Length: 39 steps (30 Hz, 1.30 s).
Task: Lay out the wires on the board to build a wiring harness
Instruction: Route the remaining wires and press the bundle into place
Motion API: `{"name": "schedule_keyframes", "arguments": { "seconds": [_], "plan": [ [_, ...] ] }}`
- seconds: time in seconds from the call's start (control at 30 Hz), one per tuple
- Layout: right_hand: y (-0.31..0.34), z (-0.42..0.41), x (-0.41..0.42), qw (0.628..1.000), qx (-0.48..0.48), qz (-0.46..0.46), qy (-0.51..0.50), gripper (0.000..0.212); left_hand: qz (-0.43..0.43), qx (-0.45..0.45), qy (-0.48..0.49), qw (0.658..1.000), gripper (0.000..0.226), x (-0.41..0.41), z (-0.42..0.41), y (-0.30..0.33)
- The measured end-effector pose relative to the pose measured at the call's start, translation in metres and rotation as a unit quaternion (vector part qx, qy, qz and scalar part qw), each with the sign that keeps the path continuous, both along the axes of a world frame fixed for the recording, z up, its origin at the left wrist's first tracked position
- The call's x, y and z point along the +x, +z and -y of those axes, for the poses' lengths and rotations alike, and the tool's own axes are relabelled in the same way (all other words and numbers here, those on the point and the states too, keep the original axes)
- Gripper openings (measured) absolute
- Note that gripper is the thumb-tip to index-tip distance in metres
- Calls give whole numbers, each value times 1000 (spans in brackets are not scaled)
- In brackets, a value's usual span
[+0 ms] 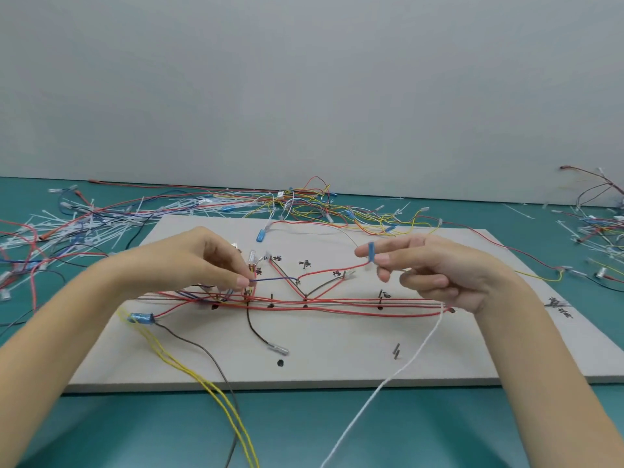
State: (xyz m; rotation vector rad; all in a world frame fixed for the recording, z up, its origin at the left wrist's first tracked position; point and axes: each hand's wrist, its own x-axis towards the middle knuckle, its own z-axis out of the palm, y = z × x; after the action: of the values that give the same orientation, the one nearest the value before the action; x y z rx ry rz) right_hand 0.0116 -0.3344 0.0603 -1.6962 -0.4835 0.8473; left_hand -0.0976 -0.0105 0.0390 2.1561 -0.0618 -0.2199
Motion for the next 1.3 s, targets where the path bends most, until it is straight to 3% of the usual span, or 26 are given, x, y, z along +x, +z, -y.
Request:
{"name": "schedule_keyframes", "arguments": {
  "seconds": [0.13,0.27,0.37,0.43,0.47,0.53,0.63,0.8,0.97,1.03,1.13,1.3],
  "plan": [
    [16,14,9,992,-100,81,11,40,-20,6,-24,999,20,0,2,-3],
    [25,22,23,960,-140,217,-105,28,-31,1,-24,999,19,0,4,-6],
    [16,15,28,925,-111,308,-191,17,-40,10,-27,999,14,1,3,-5],
    [6,5,29,892,-22,342,-296,7,-52,13,-33,998,5,0,2,-5],
    [0,1,31,881,19,328,-341,20,-59,12,-38,997,2,-1,3,-4],
    [-5,-2,33,906,38,227,-356,50,-73,7,-52,996,7,-2,4,-4],
    [-11,2,29,975,30,17,-221,77,-83,6,-65,994,11,-2,3,-3],
    [-15,3,24,955,205,-145,-155,57,-29,-46,-19,998,12,2,10,-8],
    [-16,-7,14,858,417,-291,-74,26,2,-57,-40,998,26,2,32,-13],
    [-16,-14,10,833,456,-303,-83,15,-14,-103,-62,993,22,2,42,-14],
    [-18,-21,6,817,493,-284,-95,28,-27,-128,-71,989,33,3,52,-16],
    [-22,-31,5,824,498,-207,-172,29,-41,-113,-78,990,26,2,57,-24]
  ]
}}
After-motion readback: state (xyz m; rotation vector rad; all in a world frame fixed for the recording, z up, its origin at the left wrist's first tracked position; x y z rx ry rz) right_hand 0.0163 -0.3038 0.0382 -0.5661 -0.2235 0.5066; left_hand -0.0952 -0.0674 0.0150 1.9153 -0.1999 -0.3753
